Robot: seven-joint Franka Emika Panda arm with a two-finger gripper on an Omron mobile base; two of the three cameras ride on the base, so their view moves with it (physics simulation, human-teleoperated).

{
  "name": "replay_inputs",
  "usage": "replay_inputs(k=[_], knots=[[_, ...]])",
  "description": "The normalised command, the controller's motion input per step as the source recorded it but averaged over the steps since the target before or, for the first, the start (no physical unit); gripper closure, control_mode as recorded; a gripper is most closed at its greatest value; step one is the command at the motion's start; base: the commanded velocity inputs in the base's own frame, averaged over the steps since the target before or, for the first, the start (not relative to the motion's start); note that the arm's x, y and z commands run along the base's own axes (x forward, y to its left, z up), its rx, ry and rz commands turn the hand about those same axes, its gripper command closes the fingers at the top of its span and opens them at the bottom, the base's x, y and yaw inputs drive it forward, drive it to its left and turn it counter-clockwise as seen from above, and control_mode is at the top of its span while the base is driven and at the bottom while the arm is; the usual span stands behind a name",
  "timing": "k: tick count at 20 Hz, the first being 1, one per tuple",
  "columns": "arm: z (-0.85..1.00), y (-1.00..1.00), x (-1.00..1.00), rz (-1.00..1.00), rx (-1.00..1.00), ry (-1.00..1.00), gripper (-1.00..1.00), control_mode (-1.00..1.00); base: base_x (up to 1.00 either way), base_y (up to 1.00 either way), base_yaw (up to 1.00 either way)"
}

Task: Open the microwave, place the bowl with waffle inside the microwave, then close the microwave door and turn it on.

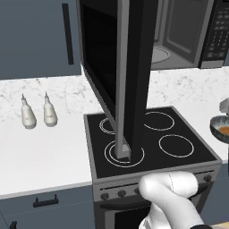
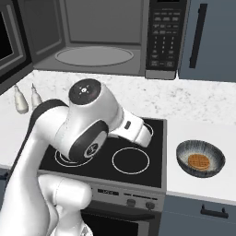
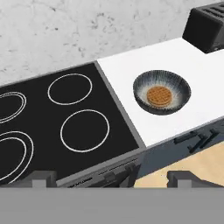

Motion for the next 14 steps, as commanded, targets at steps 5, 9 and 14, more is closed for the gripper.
replay_inputs(k=[5,9,14], knots=[[-0.30,-0.98,0.34,-0.05,0.35,0.25,-1.00,-1.00,0.00,0.00,0.00],[-0.50,-0.49,0.45,-0.30,0.28,0.20,-1.00,-1.00,0.00,0.00,0.00],[-0.66,-0.72,0.61,-0.35,0.03,0.09,-1.00,-1.00,0.00,0.00,0.00]])
